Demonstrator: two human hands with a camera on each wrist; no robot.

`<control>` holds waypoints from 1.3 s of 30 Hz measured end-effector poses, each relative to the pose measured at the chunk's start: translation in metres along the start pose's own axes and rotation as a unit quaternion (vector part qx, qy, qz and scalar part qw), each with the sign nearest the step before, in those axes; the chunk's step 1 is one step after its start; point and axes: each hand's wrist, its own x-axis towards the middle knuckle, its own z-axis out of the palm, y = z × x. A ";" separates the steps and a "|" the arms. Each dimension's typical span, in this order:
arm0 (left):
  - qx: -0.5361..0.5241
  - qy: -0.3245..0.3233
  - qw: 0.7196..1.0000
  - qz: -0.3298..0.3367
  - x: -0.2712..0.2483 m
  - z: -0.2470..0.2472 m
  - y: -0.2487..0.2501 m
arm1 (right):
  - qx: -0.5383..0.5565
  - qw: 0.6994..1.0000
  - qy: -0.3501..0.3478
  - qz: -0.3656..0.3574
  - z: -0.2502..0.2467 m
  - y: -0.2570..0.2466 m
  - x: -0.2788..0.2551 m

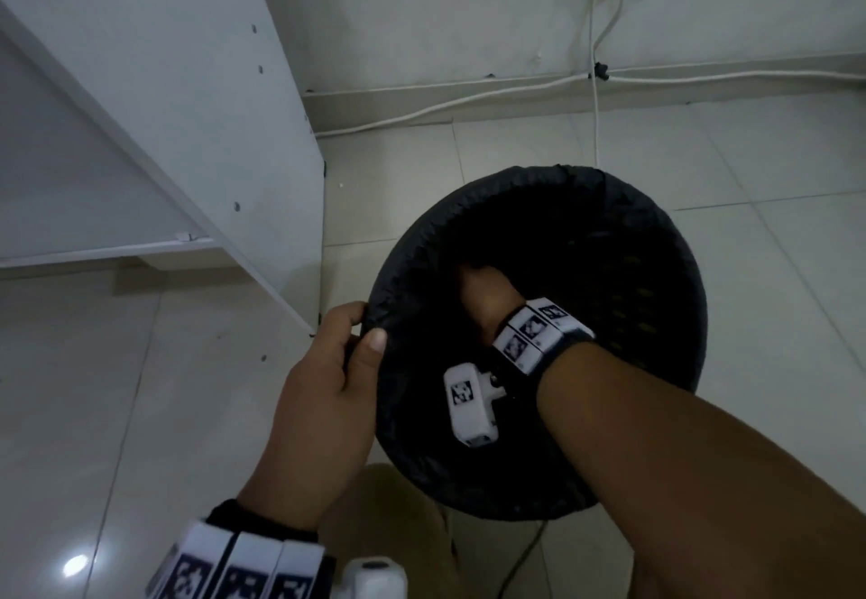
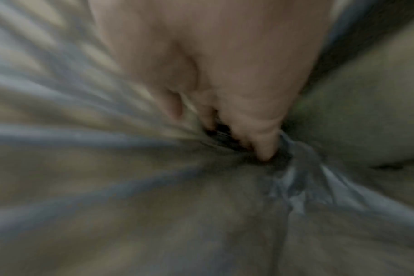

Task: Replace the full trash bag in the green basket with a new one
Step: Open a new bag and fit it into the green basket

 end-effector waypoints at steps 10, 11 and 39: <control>0.012 0.034 0.999 -0.011 0.021 -0.009 -0.005 | -0.244 0.844 0.404 -0.257 -0.123 0.024 -0.122; 0.009 0.039 0.999 -0.012 0.022 -0.009 -0.005 | -0.248 0.858 0.399 -0.206 -0.133 0.029 -0.122; 0.297 -0.335 0.888 -0.107 0.133 0.191 -0.058 | -0.203 0.940 0.217 -0.169 -0.136 0.068 -0.127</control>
